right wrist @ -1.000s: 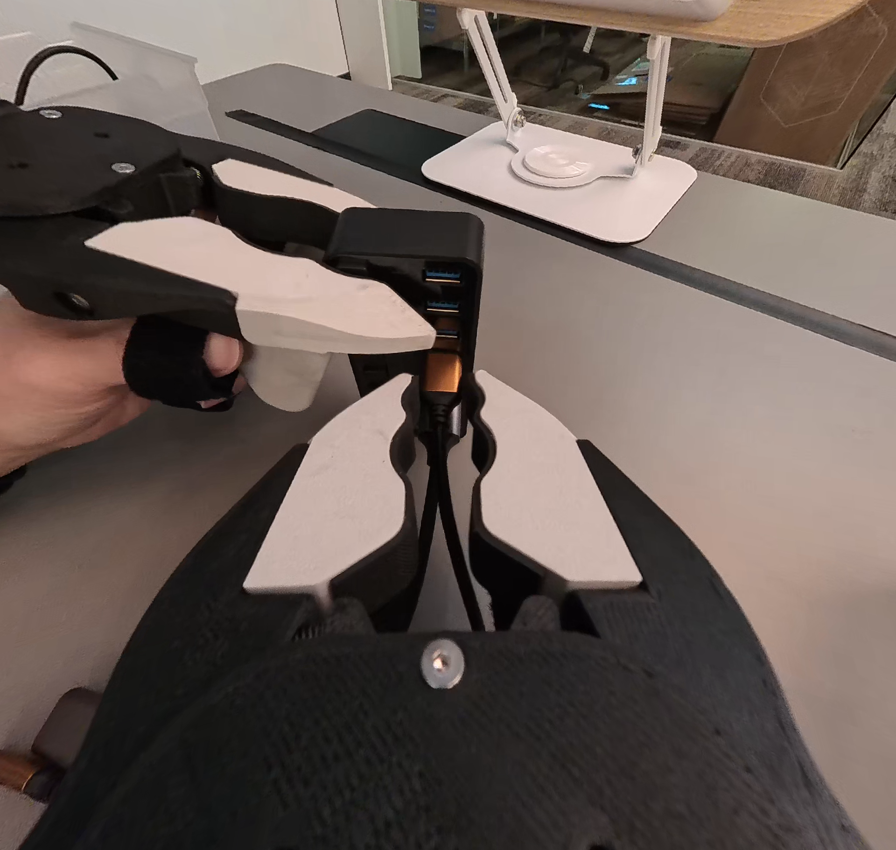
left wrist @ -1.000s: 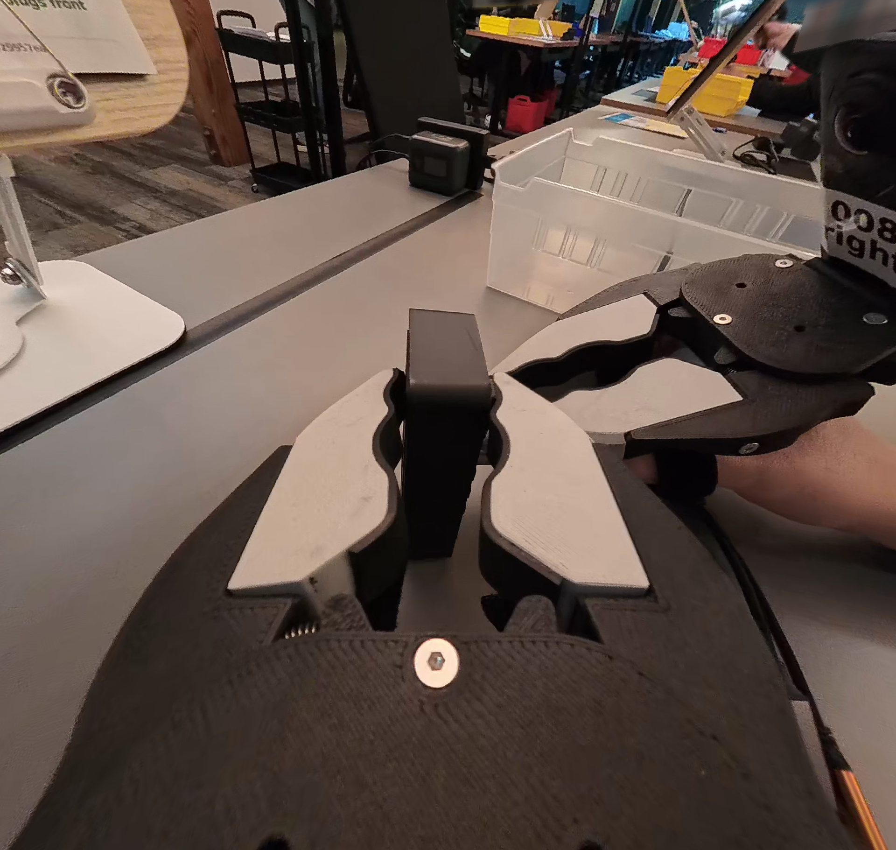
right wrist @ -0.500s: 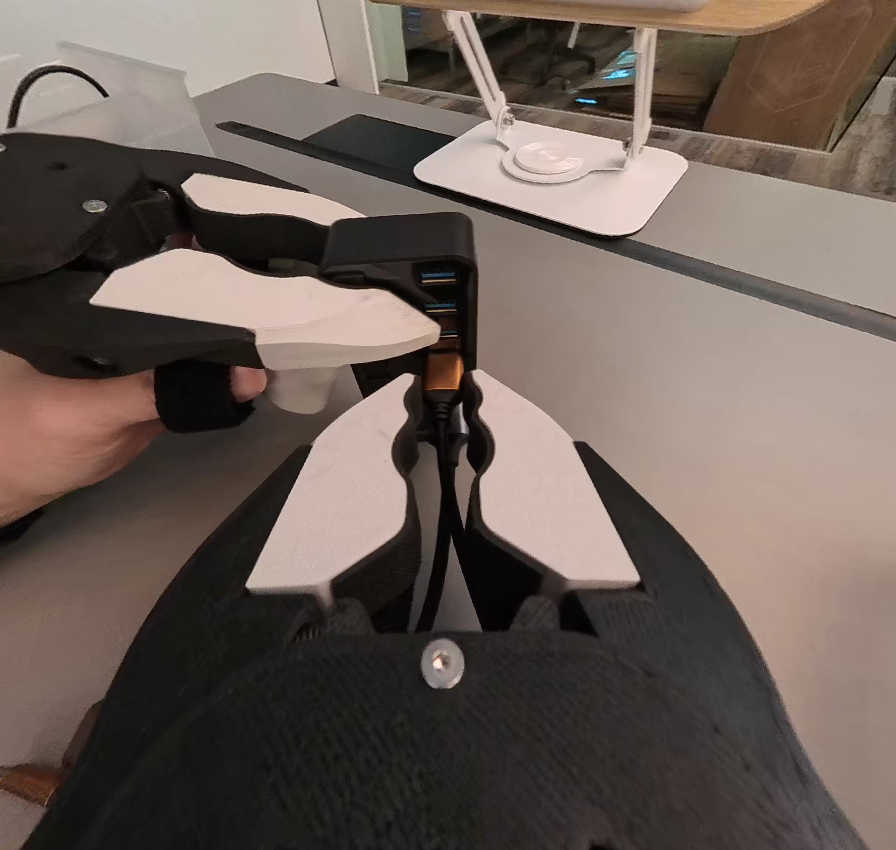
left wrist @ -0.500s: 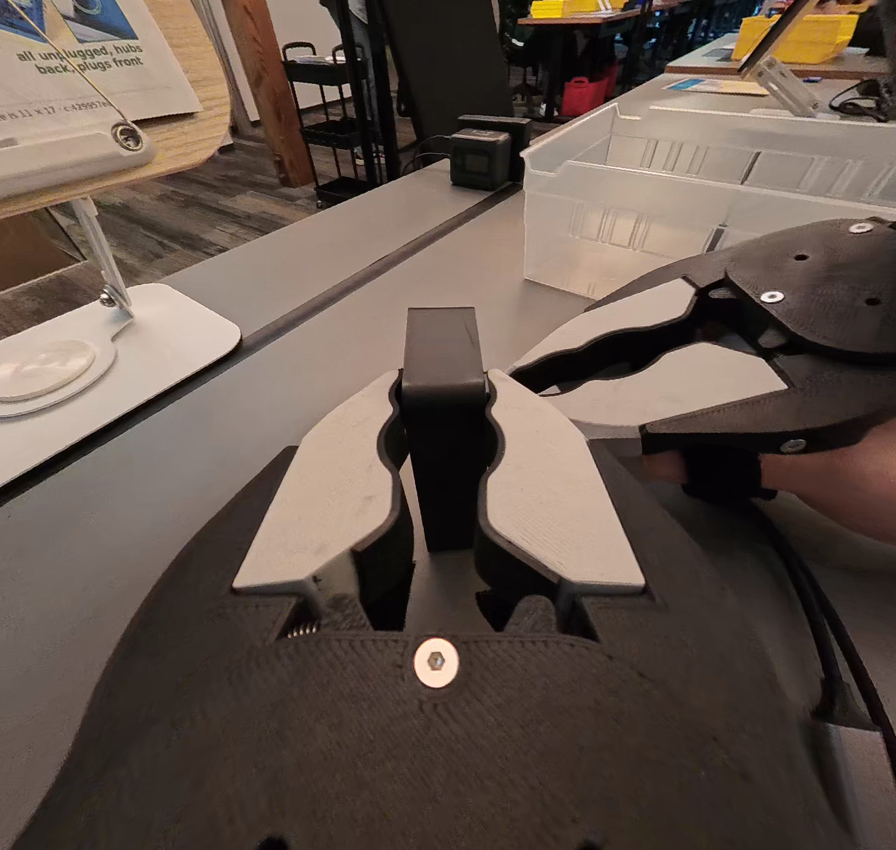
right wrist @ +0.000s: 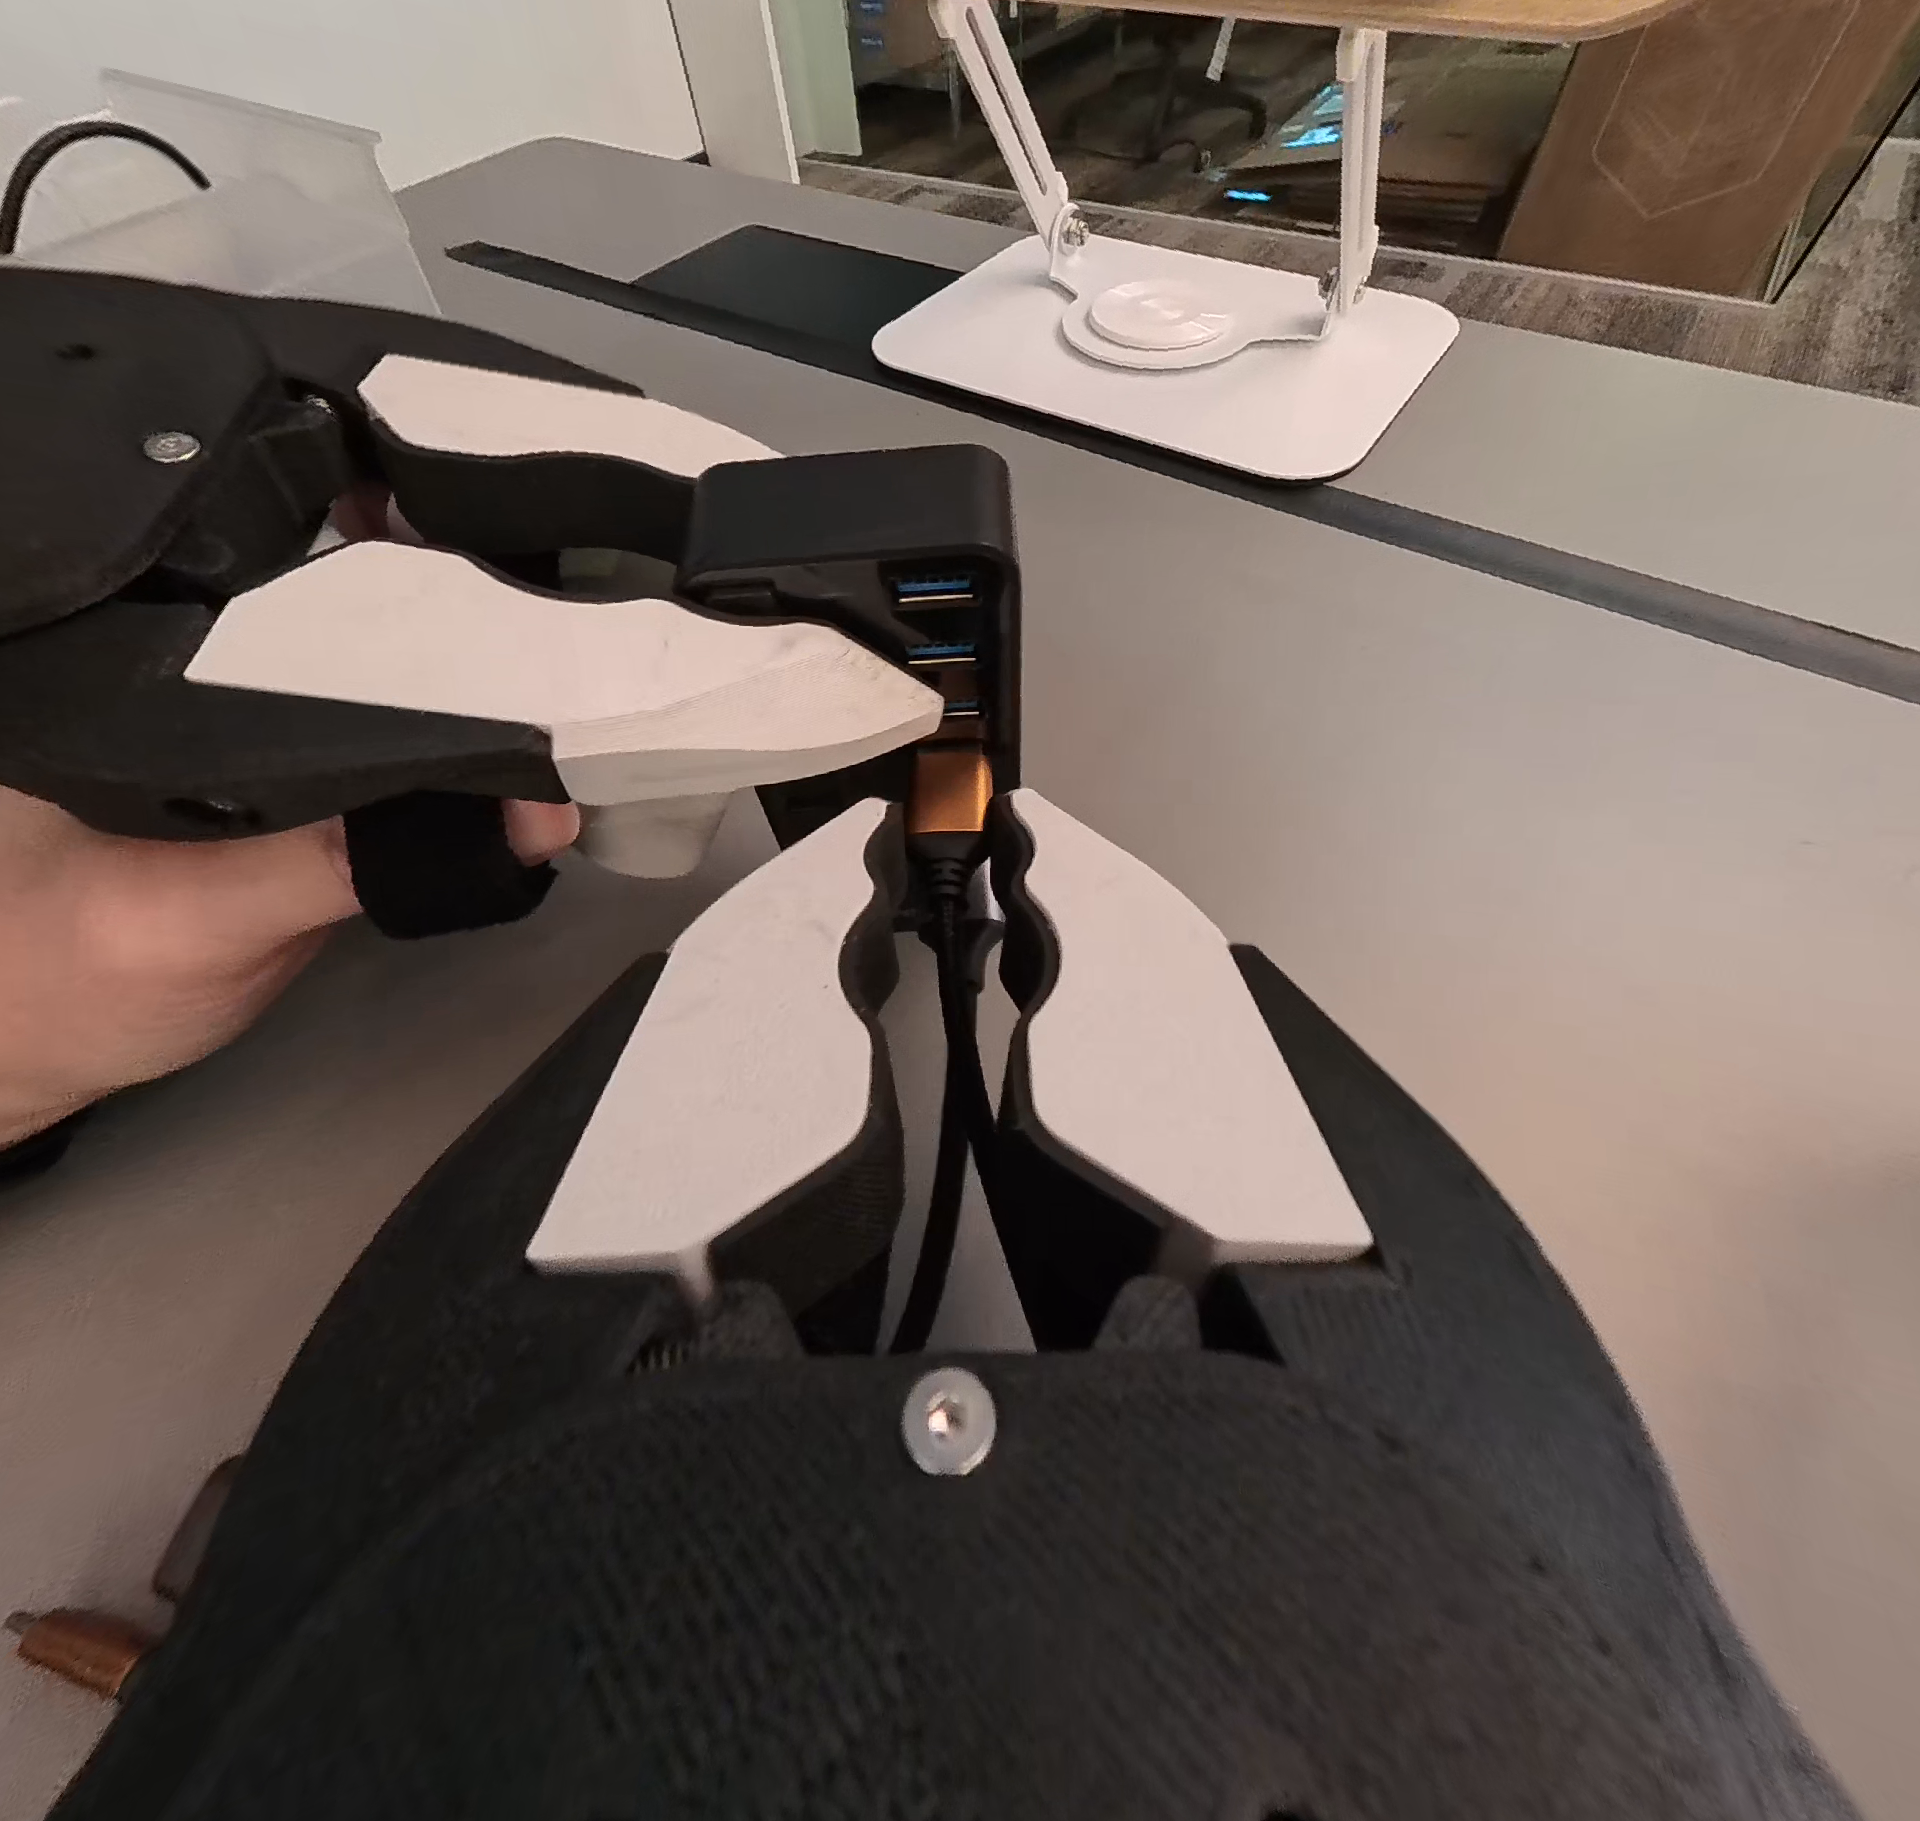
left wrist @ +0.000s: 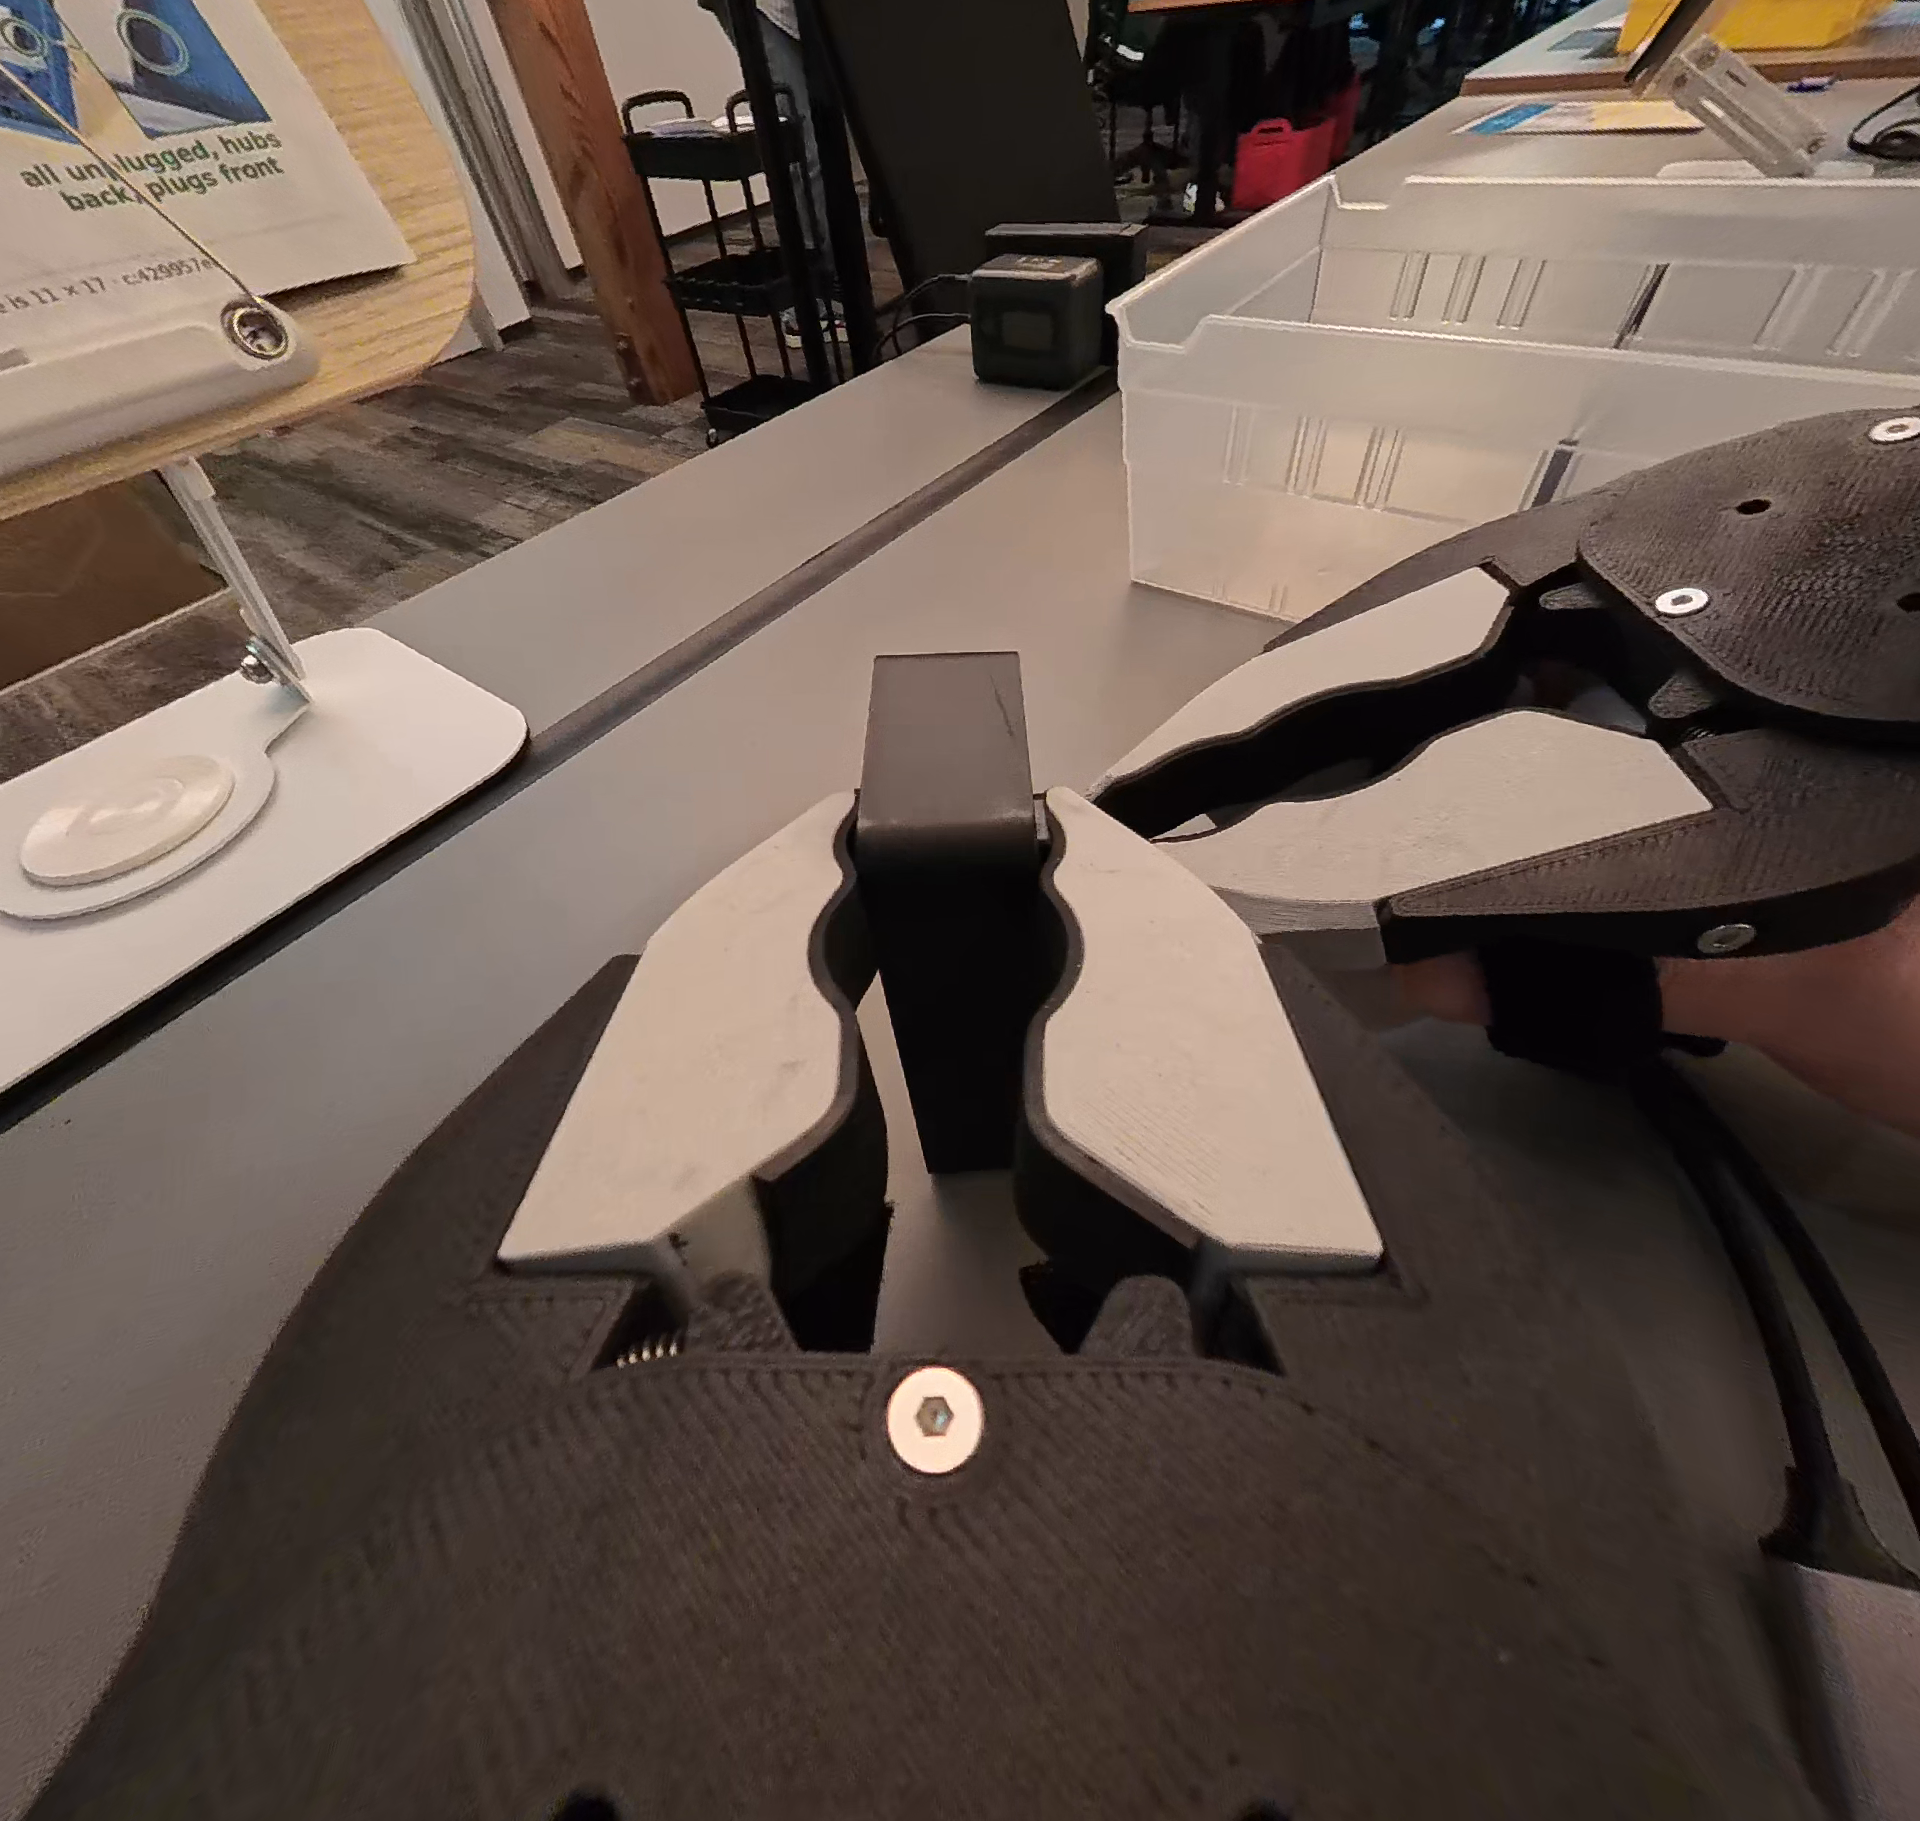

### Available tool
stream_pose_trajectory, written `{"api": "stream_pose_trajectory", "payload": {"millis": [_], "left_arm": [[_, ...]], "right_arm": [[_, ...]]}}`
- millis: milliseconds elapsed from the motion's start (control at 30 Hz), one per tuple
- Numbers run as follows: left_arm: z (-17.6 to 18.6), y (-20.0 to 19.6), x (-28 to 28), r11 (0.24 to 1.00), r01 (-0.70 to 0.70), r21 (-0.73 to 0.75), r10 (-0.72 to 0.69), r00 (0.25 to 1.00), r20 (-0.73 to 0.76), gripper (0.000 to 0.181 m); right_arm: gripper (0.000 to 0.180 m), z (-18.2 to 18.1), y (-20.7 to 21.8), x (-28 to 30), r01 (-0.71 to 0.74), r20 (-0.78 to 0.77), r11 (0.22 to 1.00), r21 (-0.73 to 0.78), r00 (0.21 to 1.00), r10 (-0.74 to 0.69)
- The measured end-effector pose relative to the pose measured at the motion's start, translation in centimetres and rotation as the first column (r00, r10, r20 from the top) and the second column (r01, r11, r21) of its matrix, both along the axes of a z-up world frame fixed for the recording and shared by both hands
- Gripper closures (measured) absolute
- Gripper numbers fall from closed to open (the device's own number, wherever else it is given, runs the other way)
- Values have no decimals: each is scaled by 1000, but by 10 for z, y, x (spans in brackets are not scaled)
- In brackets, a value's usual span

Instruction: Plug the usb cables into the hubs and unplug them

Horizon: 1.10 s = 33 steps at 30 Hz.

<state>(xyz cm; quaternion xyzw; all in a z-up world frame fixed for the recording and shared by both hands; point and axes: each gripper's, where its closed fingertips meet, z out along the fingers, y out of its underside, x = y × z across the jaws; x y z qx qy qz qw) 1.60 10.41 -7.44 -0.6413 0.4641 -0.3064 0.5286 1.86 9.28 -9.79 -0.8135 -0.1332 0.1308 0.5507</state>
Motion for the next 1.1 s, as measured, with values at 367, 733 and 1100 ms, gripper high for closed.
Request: {"api": "stream_pose_trajectory", "payload": {"millis": [367,733,1100], "left_arm": [[0,-1,3,1000,-1,7,1,1000,-9,154],[1,-4,5,999,25,-36,-24,999,31,155],[1,-3,7,999,15,-40,-13,998,62,154]], "right_arm": [[163,0,-2,3,-23,20,1000,14,1000,22],[164,2,-6,6,2,30,999,50,1000,-4],[163,4,-4,6,3,11,998,59,1000,-3]]}}
